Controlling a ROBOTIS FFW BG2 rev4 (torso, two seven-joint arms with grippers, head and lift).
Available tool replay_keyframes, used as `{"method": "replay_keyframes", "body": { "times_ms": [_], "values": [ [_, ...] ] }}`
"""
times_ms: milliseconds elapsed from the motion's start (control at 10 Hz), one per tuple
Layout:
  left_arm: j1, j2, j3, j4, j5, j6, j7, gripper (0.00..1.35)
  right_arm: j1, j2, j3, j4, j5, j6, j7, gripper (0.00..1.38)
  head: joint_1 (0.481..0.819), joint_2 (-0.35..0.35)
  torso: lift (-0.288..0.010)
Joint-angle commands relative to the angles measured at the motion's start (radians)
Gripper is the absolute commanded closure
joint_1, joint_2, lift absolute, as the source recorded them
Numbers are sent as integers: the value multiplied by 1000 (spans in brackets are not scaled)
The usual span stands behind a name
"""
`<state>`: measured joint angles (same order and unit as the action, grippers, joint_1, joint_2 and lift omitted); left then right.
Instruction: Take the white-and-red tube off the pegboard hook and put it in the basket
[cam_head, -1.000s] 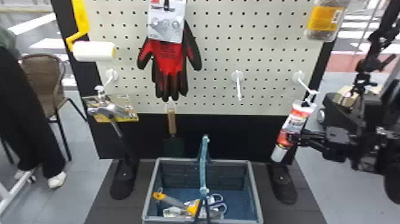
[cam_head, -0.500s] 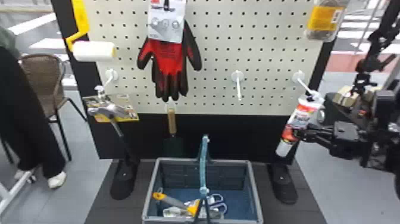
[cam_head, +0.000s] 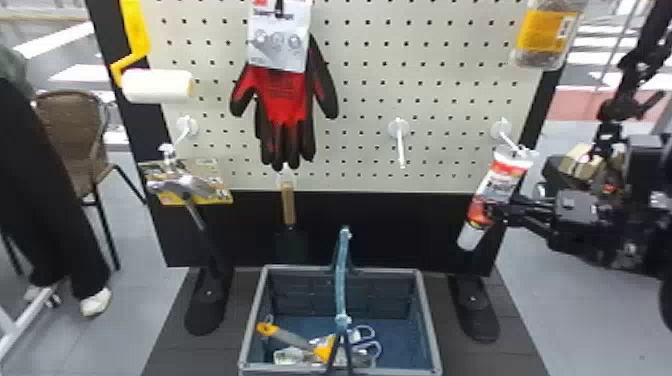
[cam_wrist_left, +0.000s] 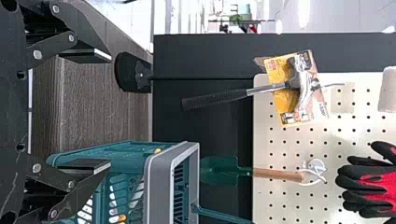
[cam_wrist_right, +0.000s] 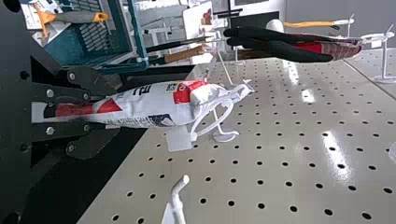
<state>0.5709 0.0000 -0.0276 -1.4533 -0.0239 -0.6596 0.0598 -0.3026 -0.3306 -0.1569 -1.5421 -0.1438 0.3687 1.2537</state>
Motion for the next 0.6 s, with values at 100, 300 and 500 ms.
{"method": "replay_keyframes", "body": {
  "times_ms": [100,300,500],
  "values": [
    [-1,-3,2,-1,1,0,0,469,5,41,0,19,-2,-22,-10,1197,549,0,-100],
    [-3,-3,0,-1,-1,0,0,469,2,76,5,83,-7,-48,-11,1197,549,0,-100],
    [-3,-3,0,1,-1,1,0,469,2,96,14,112,-20,-67,-20,1197,549,0,-100]
  ]
}}
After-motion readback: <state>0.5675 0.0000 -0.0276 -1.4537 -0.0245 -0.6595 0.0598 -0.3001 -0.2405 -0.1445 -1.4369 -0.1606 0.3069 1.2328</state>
